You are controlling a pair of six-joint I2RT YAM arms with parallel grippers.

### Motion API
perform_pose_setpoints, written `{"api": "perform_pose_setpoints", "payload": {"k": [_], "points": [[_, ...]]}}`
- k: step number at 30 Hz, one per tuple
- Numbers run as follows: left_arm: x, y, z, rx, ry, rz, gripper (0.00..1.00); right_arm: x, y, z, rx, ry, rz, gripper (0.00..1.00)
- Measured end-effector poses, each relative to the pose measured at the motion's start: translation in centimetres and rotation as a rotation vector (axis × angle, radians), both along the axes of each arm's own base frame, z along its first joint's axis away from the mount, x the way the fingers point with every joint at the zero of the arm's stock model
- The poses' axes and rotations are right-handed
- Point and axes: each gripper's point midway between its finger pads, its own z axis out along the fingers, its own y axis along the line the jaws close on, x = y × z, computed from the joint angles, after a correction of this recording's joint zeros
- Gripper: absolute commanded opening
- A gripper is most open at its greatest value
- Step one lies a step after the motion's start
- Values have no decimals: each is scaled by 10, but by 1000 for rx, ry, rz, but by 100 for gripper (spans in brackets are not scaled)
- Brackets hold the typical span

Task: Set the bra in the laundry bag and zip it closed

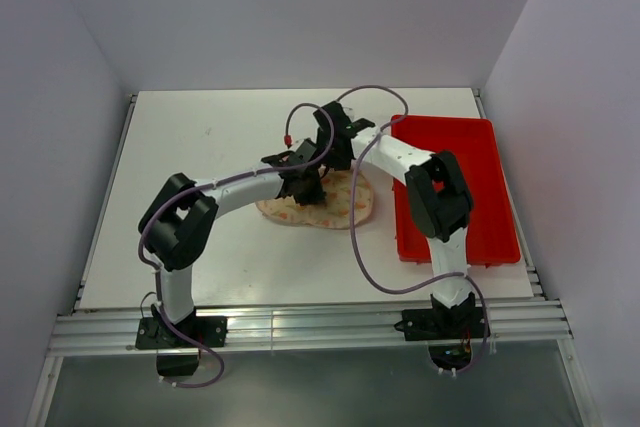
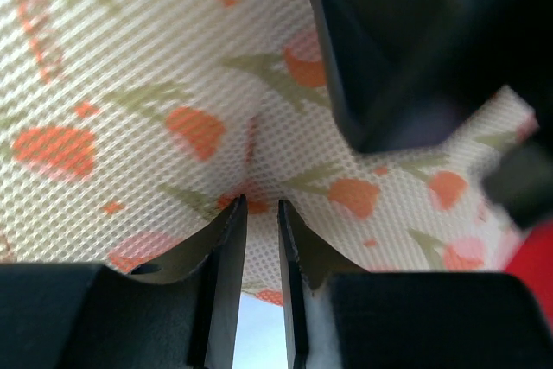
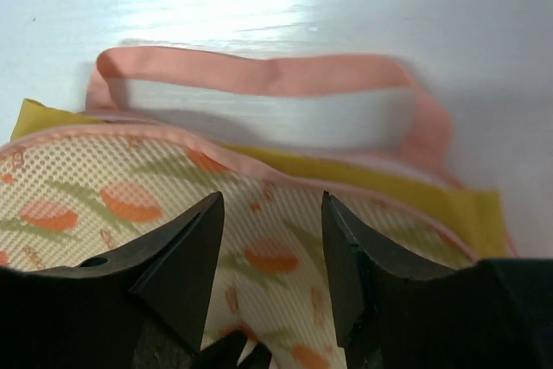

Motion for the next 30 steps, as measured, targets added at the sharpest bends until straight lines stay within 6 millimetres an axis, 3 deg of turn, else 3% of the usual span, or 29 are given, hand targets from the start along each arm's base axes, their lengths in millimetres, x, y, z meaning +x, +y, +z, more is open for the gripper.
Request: {"api": "perform_pose_setpoints", "payload": {"k": [3, 9, 14, 19, 25, 27, 30], "points": [[9, -11, 9, -33, -19, 3, 29, -4, -19, 17, -26, -14, -38, 57], [17, -18, 22, -67, -41, 17, 30, -50, -48, 69, 15, -82, -83, 58], [18, -12, 31, -58, -53, 31, 32, -83, -50, 93, 74, -135, -83, 57], [33, 14, 48, -39, -81, 89, 31, -109, -54, 72, 81, -98, -93, 56], [88, 52, 60, 52, -143, 200, 30, -121, -55, 40, 74, -30, -119, 53], [101, 58, 52, 87, -148, 220, 29, -117, -50, 32, 79, -19, -124, 53], [114, 67, 24, 164, -118, 230, 28, -112, -44, 13, 55, 18, -129, 53]]}}
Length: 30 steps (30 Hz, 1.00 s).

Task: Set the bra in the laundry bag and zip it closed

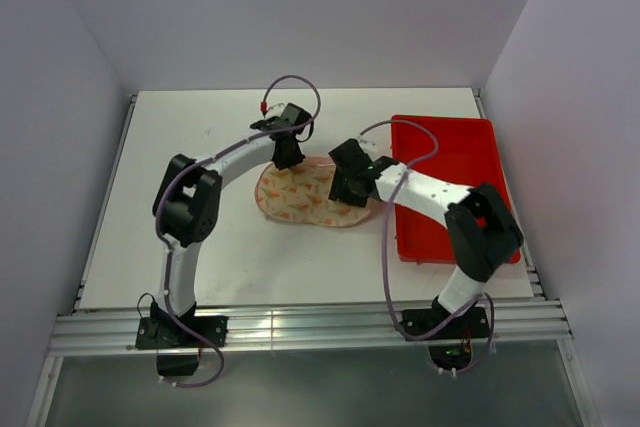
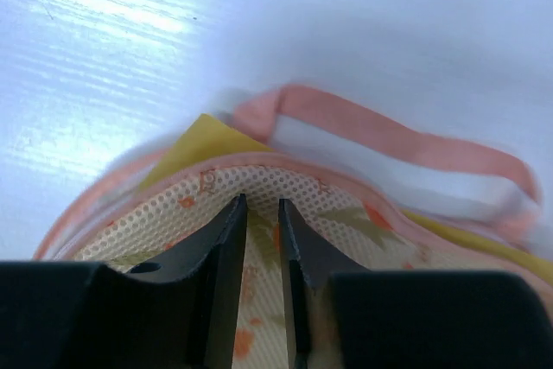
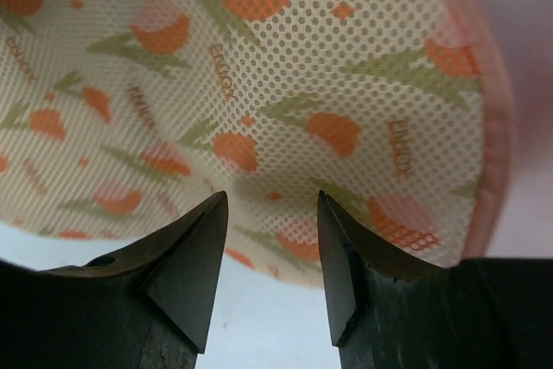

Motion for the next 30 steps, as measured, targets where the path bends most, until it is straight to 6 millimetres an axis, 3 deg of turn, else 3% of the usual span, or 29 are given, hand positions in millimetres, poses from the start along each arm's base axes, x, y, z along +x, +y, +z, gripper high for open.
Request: {"api": "perform_pose_setpoints", "payload": {"k": [4, 7, 12, 16, 23, 30], "points": [[6, 11, -50, 96, 80, 11, 26, 19, 11, -22, -36, 45, -6, 53], [12, 11, -47, 105, 59, 9, 26, 37, 20, -25, -41, 52, -10, 53], [2, 18, -51, 75, 15, 21, 25, 73, 20, -18, -47, 42, -26, 53], [-22, 30, -52, 35, 1, 42, 25, 91, 13, -20, -62, 39, -29, 53], [-67, 42, -50, -30, 19, 62, 26, 89, -2, -25, -116, 63, -12, 53], [-108, 40, -44, -63, 59, 71, 29, 95, -2, -14, -133, 42, 26, 53]]}}
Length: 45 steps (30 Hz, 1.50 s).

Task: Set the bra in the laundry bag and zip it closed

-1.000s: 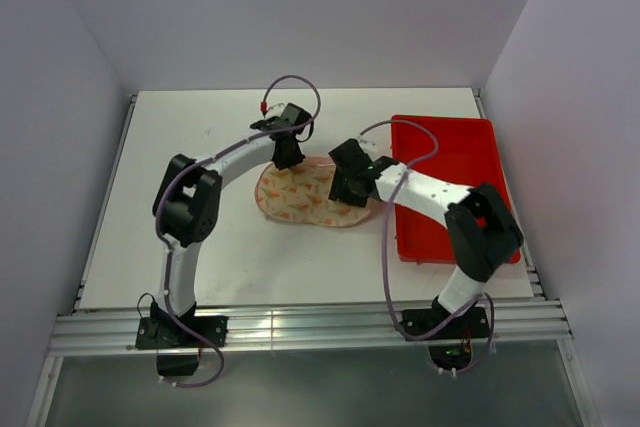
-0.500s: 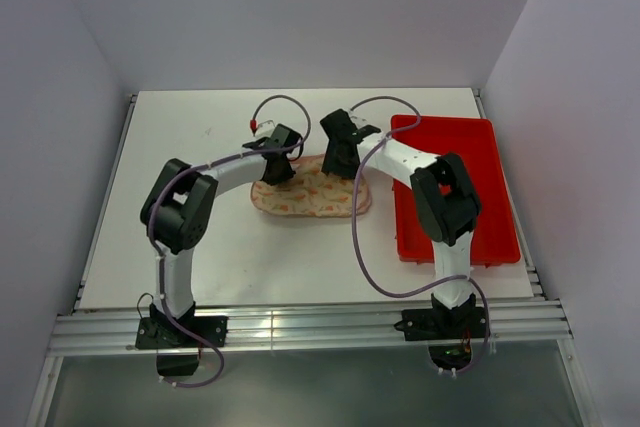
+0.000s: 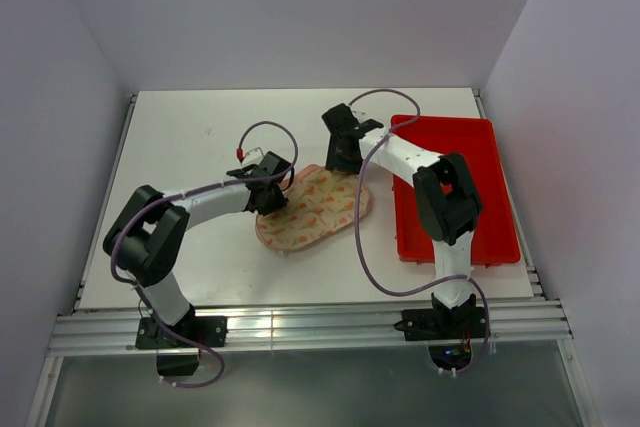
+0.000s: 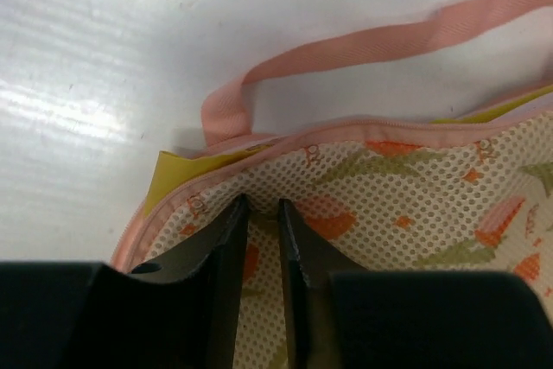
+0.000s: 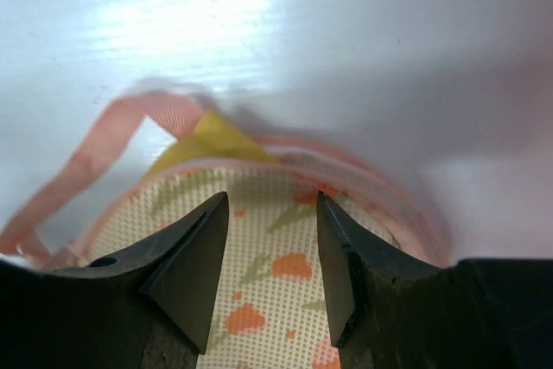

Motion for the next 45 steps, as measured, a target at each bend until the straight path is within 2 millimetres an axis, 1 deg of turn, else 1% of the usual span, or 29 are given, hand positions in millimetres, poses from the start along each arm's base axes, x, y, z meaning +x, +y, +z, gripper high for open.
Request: {"api": "perform_pose_setpoints", "payload": {"k": [2, 5, 8, 9, 11, 12, 15, 16, 18, 20, 22, 24, 27, 29, 31, 33, 34, 35, 36, 37, 39, 43, 45], "points": [[-8, 3, 4, -9, 4, 13, 29, 6, 2, 8, 0, -23, 6, 53], [-12, 4, 14, -27, -5, 28, 30, 14, 4, 19, 4, -52, 16, 53], [-12, 3, 22, -42, -22, 31, 33, 12, 3, 33, 14, -74, 19, 54], [-11, 3, 24, -45, -27, 30, 34, 9, 3, 41, 23, -87, 20, 54], [-12, 2, 30, -52, -37, 26, 35, -3, 0, 57, 48, -109, 23, 54], [-13, 2, 34, -56, -43, 23, 36, -12, -3, 68, 73, -134, 24, 54], [-14, 2, 48, -72, -69, 17, 37, -50, -9, 93, 141, -180, 35, 54], [-14, 2, 55, -78, -83, 16, 37, -68, -8, 100, 167, -194, 46, 54], [-15, 3, 67, -90, -110, 14, 38, -99, 2, 106, 228, -217, 85, 54], [-17, 6, 80, -97, -136, 9, 38, -129, 15, 99, 286, -210, 128, 54], [-21, 8, 91, -110, -165, -3, 39, -165, 29, 80, 333, -158, 175, 54], [-29, 11, 98, -116, -183, -12, 40, -190, 42, 62, 369, -118, 208, 54], [-48, 19, 100, -116, -190, -29, 41, -220, 60, 40, 427, -72, 236, 54], [-62, 26, 97, -117, -190, -39, 42, -233, 71, 31, 474, -60, 244, 54], [-77, 35, 89, -110, -181, -48, 44, -243, 85, 24, 530, -57, 248, 53], [-88, 42, 79, -96, -165, -50, 45, -249, 97, 16, 566, -46, 243, 53], [-92, 46, 73, -85, -155, -50, 45, -250, 103, 11, 576, -41, 241, 53], [-95, 48, 67, -73, -142, -50, 48, -252, 108, 6, 585, -36, 238, 53], [-97, 50, 62, -63, -131, -49, 49, -253, 112, 1, 590, -30, 233, 53], [-99, 52, 58, -55, -122, -48, 50, -254, 115, -2, 595, -27, 230, 53], [-101, 55, 50, -36, -110, -47, 54, -254, 118, -6, 613, -28, 220, 54], [-101, 54, 43, -26, -106, -50, 58, -250, 119, -8, 653, -52, 188, 57], [-101, 53, 38, -27, -107, -51, 59, -249, 119, -8, 670, -63, 175, 57]]}}
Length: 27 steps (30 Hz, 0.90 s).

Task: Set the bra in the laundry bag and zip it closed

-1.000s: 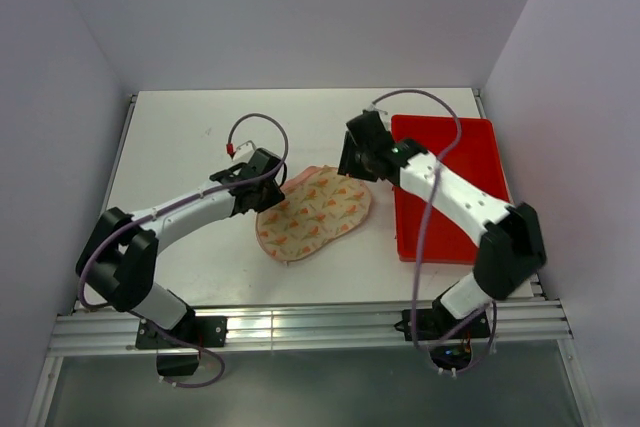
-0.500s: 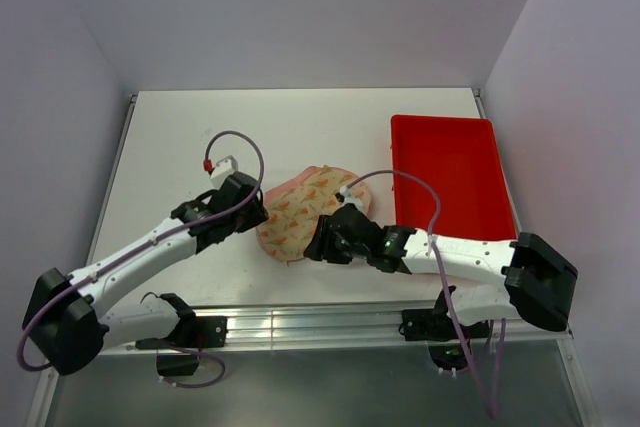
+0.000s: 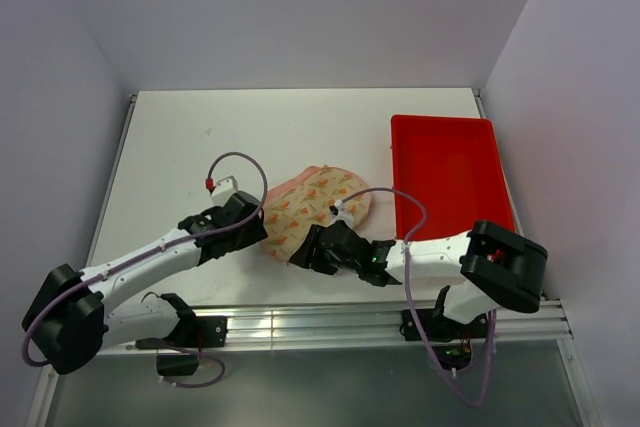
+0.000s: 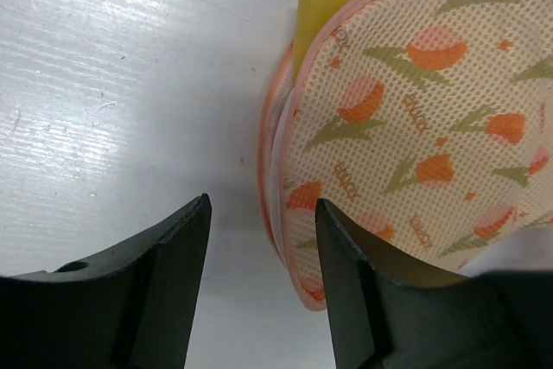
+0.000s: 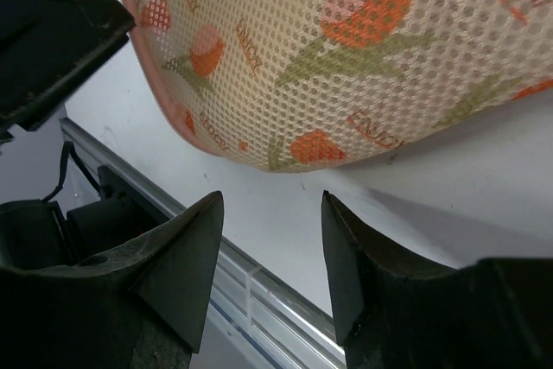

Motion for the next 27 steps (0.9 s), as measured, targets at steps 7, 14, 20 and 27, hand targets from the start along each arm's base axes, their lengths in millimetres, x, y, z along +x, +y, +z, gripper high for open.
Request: {"api": "perform_pose_setpoints", "payload": {"k": [7, 14, 20, 27], "points": [[0, -1, -21, 26, 26, -1, 56, 4, 5, -6, 16, -4, -16, 57], [6, -1, -37, 58, 42, 18, 50, 4, 1, -12, 14, 2, -30, 57], [12, -7, -47, 78, 70, 30, 36, 5, -8, -20, 1, -6, -59, 57], [17, -12, -46, 68, 66, 28, 28, 10, -11, -20, 20, -32, -85, 57]]}}
